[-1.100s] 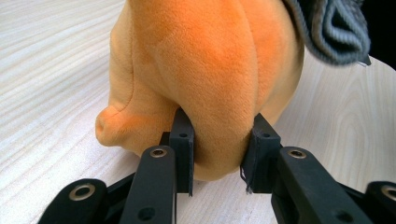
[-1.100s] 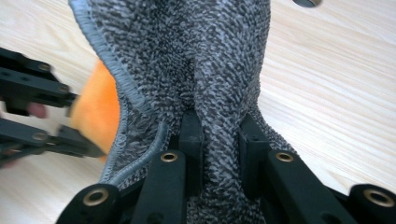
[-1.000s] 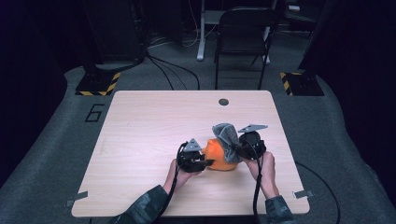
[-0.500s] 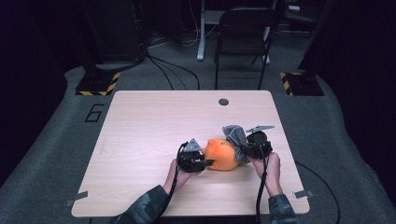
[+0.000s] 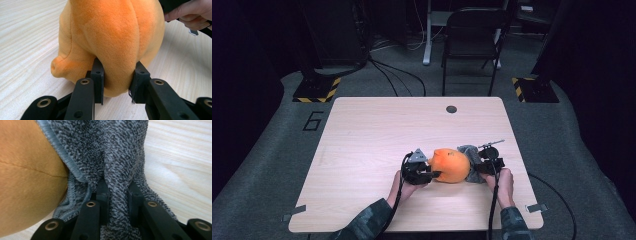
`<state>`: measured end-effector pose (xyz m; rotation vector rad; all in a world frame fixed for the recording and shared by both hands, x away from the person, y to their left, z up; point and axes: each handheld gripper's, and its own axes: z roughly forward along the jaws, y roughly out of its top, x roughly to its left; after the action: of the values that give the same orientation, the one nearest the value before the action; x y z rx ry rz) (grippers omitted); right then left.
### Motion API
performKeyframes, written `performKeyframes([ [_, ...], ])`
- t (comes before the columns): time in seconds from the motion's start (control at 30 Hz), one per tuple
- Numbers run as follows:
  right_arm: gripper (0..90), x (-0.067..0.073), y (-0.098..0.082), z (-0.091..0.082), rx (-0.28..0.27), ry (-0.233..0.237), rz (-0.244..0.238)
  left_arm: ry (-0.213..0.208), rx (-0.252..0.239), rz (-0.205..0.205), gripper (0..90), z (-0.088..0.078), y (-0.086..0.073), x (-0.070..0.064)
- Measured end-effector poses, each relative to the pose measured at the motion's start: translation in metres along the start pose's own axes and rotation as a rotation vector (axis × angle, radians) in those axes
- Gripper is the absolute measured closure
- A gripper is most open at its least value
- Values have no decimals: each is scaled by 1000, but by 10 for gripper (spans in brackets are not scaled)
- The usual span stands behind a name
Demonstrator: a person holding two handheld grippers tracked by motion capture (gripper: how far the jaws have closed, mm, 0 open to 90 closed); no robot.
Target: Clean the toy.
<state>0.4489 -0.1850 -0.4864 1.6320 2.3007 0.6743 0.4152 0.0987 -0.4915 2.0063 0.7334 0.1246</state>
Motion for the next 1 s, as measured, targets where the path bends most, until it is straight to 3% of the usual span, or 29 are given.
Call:
performKeyframes([
  [0.07,769,1,2,-10,-28,-25,-9,2,0,-1,693,-1,0,1],
  [0.17,771,2,8,-39,-96,-20,3,0,-1,-4,693,-1,-1,2],
  [0.33,771,22,19,-95,-263,45,-30,2,-1,-3,693,-1,-1,1],
  [0.4,771,33,21,-106,-305,82,-81,1,1,-3,693,-1,0,3],
  [0.5,770,53,23,-98,-271,121,-117,-2,0,-3,690,-1,0,3],
  [0.6,772,62,23,-76,-213,99,-142,3,5,-11,683,0,-1,4],
  [0.8,773,62,21,-68,-206,81,-150,-4,-1,-16,652,0,-2,5],
  [0.9,774,63,21,-64,-202,68,-154,-6,0,-14,590,0,-2,7],
  [1.0,774,62,21,-63,-200,65,-155,-2,-5,-12,473,0,-2,9],
])
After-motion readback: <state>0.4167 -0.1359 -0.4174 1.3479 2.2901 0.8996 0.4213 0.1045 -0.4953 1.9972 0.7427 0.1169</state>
